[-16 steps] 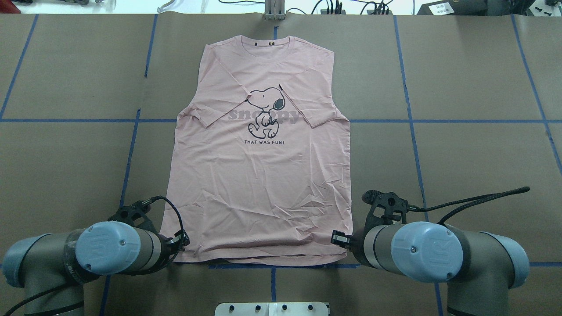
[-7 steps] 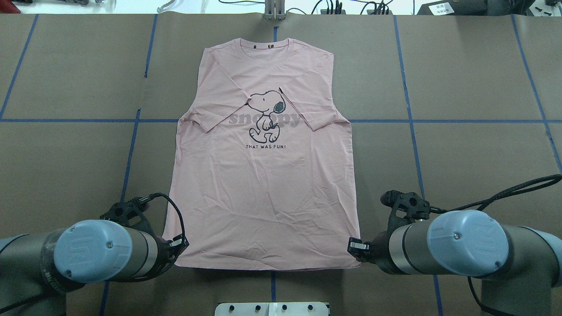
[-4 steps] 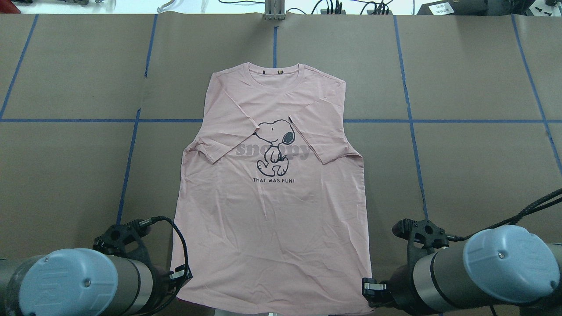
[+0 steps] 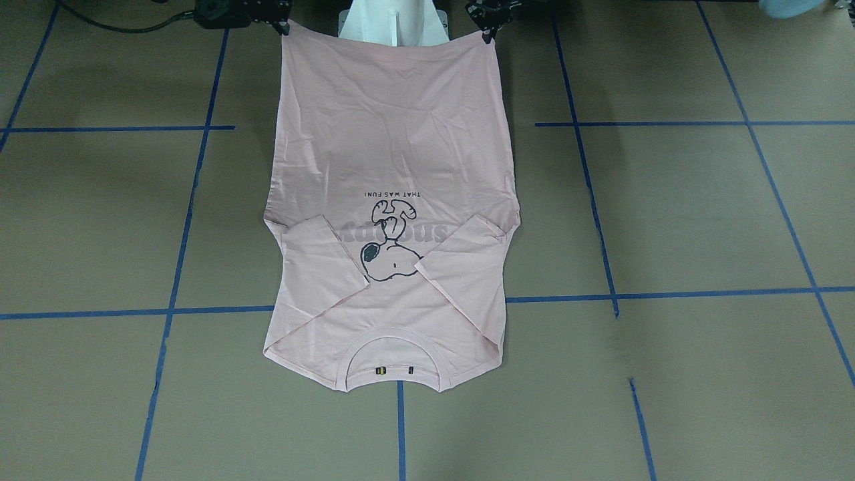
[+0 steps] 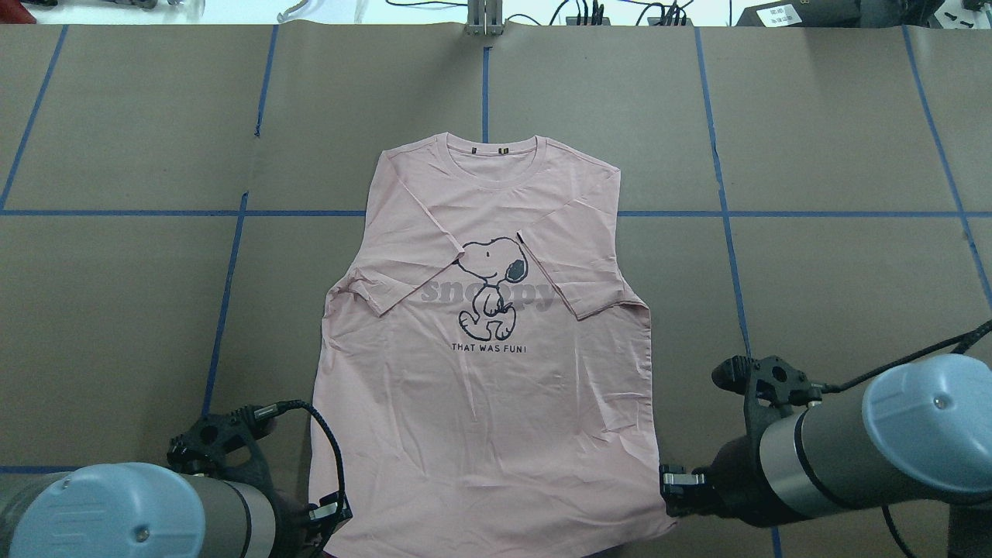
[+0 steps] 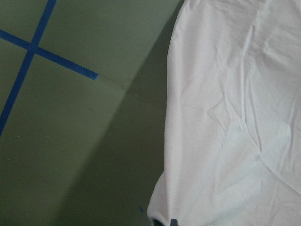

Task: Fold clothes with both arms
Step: 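Lift the hem with both grippers and fold it toward the collar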

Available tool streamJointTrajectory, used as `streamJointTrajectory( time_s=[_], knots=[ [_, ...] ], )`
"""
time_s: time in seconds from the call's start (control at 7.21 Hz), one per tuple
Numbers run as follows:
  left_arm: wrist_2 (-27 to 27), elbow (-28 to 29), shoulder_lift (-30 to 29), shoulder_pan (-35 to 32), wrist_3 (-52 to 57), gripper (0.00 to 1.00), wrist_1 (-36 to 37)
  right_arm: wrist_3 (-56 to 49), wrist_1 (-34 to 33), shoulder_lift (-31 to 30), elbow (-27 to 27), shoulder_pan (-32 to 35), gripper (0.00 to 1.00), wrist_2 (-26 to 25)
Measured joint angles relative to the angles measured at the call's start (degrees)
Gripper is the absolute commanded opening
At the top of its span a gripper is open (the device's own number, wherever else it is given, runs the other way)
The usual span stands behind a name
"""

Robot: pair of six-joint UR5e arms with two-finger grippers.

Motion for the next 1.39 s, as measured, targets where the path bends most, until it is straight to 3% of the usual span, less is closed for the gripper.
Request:
streamJointTrajectory(
  time_s=[0.69, 1.11, 1.39],
  knots=[
    [-0.2, 12.8, -6.2, -20.3, 8.4, 0.00, -4.5, -13.8, 0.1, 11.8, -16.8, 18.6, 0.00, -0.1],
    [-0.2, 25.4, -10.2, -27.2, 9.0, 0.00, -15.2, -15.0, 0.1, 21.0, -28.1, 24.9, 0.00, 0.0],
    [-0.2, 34.6, -13.5, -31.7, 9.8, 0.00, -22.2, -15.1, 4.5, 25.9, -37.9, 27.9, 0.00, -0.1]
  ],
)
